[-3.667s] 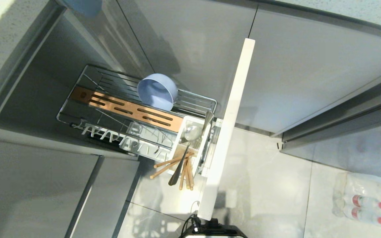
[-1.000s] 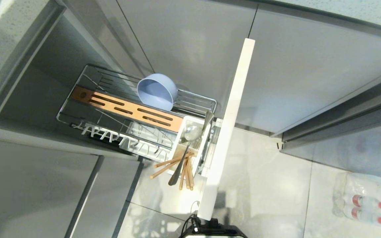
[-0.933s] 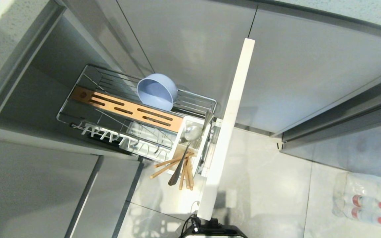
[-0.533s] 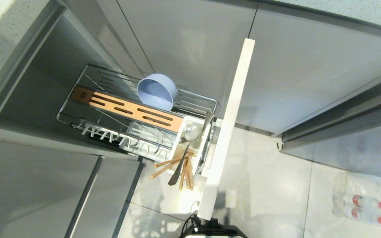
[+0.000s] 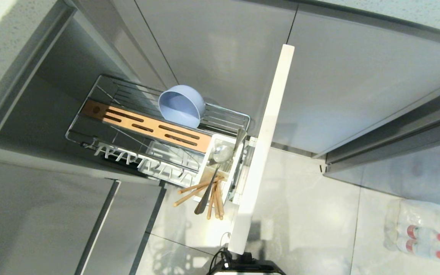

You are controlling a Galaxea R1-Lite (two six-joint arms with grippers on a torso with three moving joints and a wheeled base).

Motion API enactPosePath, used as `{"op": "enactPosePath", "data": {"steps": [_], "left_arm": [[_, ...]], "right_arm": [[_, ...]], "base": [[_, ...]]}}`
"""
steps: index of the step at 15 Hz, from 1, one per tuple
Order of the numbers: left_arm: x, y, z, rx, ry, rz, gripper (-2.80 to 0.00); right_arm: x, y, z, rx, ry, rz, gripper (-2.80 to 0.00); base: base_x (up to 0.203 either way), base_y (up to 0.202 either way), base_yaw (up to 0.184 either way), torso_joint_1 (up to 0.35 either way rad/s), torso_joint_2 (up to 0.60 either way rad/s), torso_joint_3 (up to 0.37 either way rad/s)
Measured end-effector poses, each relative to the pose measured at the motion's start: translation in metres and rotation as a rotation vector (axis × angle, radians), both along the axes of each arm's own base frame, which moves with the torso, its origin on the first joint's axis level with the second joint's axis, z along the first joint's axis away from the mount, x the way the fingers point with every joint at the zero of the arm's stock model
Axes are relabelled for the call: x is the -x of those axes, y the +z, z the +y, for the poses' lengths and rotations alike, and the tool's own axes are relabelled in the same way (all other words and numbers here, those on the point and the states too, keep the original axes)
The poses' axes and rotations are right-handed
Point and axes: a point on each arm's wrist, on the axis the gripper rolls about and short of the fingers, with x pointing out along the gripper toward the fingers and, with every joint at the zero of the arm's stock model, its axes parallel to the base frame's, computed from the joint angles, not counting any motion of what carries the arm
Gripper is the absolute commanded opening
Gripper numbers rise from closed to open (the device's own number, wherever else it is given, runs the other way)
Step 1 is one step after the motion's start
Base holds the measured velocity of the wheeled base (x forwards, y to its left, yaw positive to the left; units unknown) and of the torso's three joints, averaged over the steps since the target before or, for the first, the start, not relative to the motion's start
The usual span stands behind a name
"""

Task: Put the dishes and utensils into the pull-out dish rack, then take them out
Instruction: Take the plate out of the cupboard, then take the bowl out of the cupboard

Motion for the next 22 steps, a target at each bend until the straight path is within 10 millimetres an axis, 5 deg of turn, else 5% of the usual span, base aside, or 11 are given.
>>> {"op": "enactPosePath", "data": {"steps": [5, 10, 16, 22], "left_arm": [[0.033, -0.029, -0.016, 0.004, 0.078, 0.194, -2.8], [0.04, -0.065, -0.029, -0.003, 0.301, 0.523, -2.8], [0.02, -0.074, -0.015, 0.034, 0.538, 0.668, -2.8], [-0.02, -0.071, 0.035, 0.103, 0.695, 0.817, -2.8]], "right_arm": [[0.0, 0.0, 0.0, 0.0, 0.0, 0.0, -2.8], [0.0, 0.0, 0.0, 0.0, 0.0, 0.0, -2.8], [0.0, 0.0, 0.0, 0.0, 0.0, 0.0, -2.8], [0.0, 0.0, 0.0, 0.0, 0.0, 0.0, -2.8]], "base": [[0.0, 0.0, 0.0, 0.0, 0.0, 0.0], [0.0, 0.0, 0.0, 0.0, 0.0, 0.0], [0.0, 0.0, 0.0, 0.0, 0.0, 0.0], [0.0, 0.0, 0.0, 0.0, 0.0, 0.0]]}}
